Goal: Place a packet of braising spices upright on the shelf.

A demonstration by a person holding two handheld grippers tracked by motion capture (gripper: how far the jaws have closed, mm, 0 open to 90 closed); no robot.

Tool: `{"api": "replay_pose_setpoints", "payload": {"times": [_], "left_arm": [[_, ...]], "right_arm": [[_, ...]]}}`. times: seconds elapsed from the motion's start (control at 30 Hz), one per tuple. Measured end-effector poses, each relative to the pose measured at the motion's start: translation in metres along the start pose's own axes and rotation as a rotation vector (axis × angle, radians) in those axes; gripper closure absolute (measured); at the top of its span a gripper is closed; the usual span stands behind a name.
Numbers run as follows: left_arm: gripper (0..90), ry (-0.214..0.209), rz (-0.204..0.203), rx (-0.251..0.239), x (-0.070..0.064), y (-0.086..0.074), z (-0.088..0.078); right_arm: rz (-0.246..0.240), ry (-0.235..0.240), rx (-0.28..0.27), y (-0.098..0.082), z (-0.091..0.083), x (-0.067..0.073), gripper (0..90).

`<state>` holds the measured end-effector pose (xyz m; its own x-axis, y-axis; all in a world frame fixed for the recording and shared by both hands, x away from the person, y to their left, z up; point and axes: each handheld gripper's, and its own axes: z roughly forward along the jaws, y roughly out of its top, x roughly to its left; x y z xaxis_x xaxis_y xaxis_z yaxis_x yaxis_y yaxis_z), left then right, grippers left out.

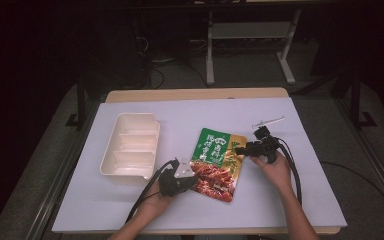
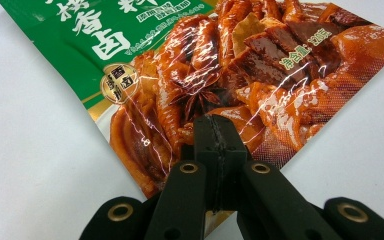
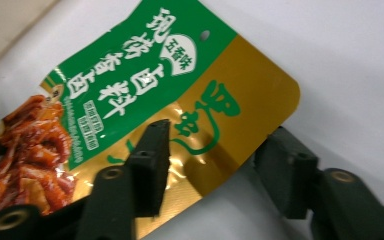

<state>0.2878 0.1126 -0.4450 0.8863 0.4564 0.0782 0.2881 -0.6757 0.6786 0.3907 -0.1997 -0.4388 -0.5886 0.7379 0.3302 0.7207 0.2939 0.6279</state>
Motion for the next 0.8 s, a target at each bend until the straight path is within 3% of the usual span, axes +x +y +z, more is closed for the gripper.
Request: {"api": "replay_pose_setpoints", "payload": {"times": [0.07,0.23,0.33,0.53,0.7,0.8], "left_arm": [[90.0,0.001,0.002,0.0,0.0,0.0,0.0],[90.0,0.001,0.0,-0.002,0.0,0.0,0.0],[90.0,0.001,0.0,-0.003,0.0,0.0,0.0],[90.0,0.004,0.004,-0.007,0.0,0.0,0.001],[89.9,0.006,0.003,-0.007,-0.001,0.0,0.001],[90.0,0.004,0.001,-0.008,0.0,0.0,0.001]], "right_arm": [[-0.002,0.017,-0.008,0.0,-0.003,0.002,66.2],[0.006,0.025,-0.008,0.0,-0.007,0.002,88.9],[-0.007,0.029,-0.015,0.002,-0.01,0.004,89.8],[-0.038,0.113,-0.073,0.005,-0.02,0.012,90.0],[0.003,0.141,-0.041,0.001,-0.008,0.004,78.9],[0.01,0.147,-0.016,-0.002,0.001,0.003,77.2]]}}
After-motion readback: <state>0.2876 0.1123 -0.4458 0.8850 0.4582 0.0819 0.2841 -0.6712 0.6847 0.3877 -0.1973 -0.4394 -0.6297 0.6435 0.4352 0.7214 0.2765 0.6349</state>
